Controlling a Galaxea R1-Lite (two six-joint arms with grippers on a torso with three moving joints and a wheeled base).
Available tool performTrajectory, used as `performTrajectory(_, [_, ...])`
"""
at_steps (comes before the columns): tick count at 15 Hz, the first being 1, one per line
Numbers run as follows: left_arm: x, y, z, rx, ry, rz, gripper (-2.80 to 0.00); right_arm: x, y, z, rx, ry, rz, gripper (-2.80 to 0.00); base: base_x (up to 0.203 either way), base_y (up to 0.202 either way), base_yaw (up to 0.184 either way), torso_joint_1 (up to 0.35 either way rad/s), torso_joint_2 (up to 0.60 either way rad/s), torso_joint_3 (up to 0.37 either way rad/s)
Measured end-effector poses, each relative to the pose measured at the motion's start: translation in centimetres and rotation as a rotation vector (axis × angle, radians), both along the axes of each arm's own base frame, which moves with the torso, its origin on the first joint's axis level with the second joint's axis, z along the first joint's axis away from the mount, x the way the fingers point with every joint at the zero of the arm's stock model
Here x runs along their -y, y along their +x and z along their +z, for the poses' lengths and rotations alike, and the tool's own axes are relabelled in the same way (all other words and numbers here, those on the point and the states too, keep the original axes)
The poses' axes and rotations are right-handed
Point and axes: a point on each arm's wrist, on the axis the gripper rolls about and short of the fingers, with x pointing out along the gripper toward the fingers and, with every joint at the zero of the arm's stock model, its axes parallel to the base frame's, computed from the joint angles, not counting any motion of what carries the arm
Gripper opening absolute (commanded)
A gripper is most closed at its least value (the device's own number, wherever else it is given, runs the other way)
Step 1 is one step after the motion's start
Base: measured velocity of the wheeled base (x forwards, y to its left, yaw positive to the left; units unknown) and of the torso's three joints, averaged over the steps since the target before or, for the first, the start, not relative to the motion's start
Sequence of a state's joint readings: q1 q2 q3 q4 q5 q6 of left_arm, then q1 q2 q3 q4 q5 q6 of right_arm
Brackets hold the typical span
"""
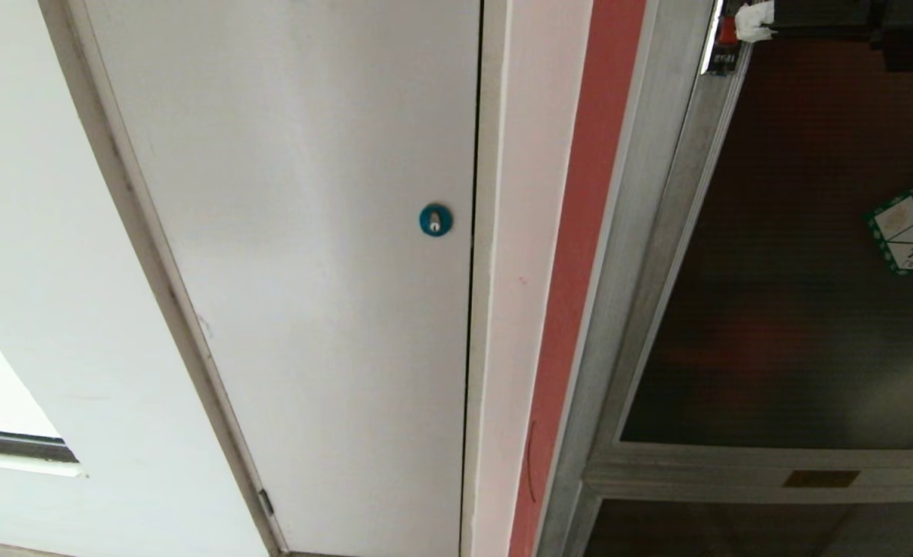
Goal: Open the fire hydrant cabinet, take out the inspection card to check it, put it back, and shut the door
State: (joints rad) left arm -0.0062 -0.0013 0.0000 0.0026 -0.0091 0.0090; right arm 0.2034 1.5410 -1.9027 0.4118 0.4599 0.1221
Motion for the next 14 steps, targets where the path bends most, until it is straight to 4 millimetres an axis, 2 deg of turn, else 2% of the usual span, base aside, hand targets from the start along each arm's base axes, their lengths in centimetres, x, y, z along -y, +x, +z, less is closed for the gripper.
performTrajectory(14, [0.0,0.0,0.0,0.000,0.000,0.000,-2.80,-0.2,1.6,-0.6,-0.021,-0.009,-0.052,-2.80,0.000,0.000,0.000,0.000,0.00,0.000])
